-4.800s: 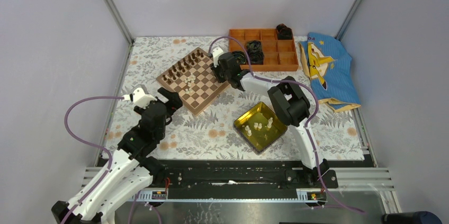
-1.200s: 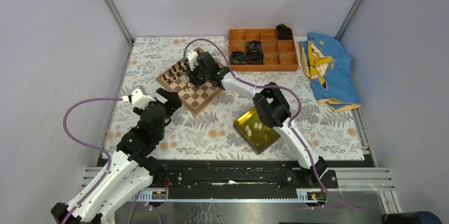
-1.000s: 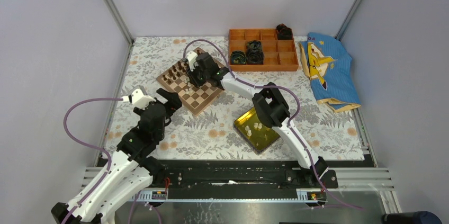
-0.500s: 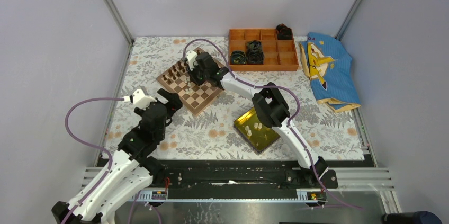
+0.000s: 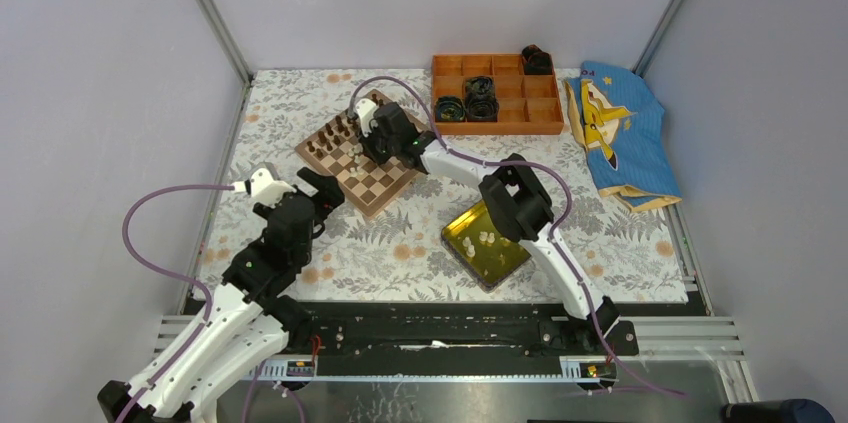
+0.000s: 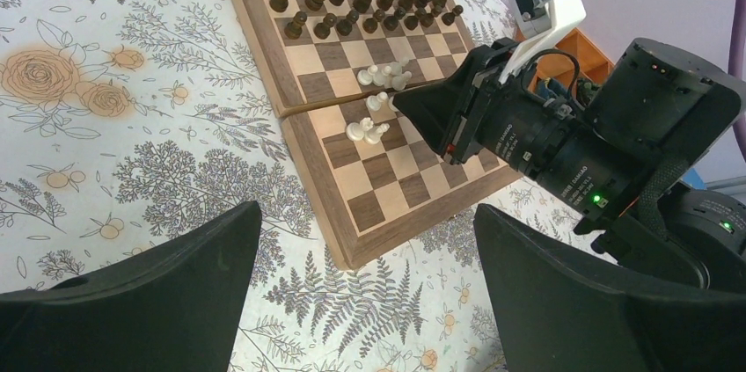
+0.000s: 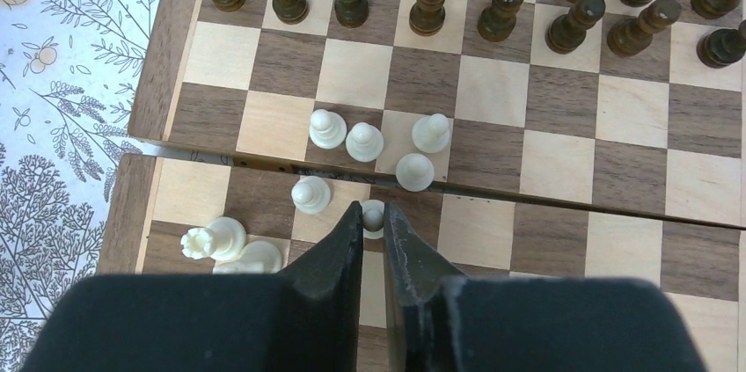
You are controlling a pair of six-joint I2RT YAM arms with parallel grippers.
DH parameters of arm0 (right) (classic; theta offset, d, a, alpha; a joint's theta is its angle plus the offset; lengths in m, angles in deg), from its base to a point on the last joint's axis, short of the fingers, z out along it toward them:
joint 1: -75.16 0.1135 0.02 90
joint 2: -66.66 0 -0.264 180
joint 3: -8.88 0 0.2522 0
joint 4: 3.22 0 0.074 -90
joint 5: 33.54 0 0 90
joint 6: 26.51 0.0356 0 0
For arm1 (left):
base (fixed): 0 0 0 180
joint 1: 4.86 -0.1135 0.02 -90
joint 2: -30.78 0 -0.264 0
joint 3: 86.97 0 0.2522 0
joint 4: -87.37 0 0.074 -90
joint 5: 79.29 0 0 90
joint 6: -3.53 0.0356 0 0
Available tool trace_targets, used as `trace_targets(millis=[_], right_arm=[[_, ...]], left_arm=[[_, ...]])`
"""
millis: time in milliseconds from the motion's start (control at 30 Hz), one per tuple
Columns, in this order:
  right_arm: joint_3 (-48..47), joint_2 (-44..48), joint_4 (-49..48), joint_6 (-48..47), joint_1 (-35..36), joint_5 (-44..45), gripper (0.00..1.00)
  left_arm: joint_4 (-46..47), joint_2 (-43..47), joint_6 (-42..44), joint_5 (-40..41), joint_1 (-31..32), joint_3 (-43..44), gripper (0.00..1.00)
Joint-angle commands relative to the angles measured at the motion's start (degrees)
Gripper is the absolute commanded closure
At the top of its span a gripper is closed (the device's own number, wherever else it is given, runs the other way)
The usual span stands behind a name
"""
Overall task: Set up the chess pieces on the board
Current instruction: Pick up the chess piece from the chessboard, then place the chess piece on the chessboard.
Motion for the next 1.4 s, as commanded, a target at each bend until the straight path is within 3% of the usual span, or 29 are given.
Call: trace_targets(millis=[0,567,1367], right_arm=[[3.2,5.4,-1.8,-1.1,0.8,1.7,0.99],[15.1,12.5,-7.3,-3.0,0.7,8.6,1.00],[20.3,15.6,-9.2,-0.8,-2.6,14.5,1.00]], left_arm=[[0.7,0.8,-0.8,0.4,0.3,-0.5,0.01],[0.4,0.7,-0.9,0.3,0.3,-0.5,0.01],[0.5,-0.1,-0.9,0.1,0.3,-0.4,0.01]])
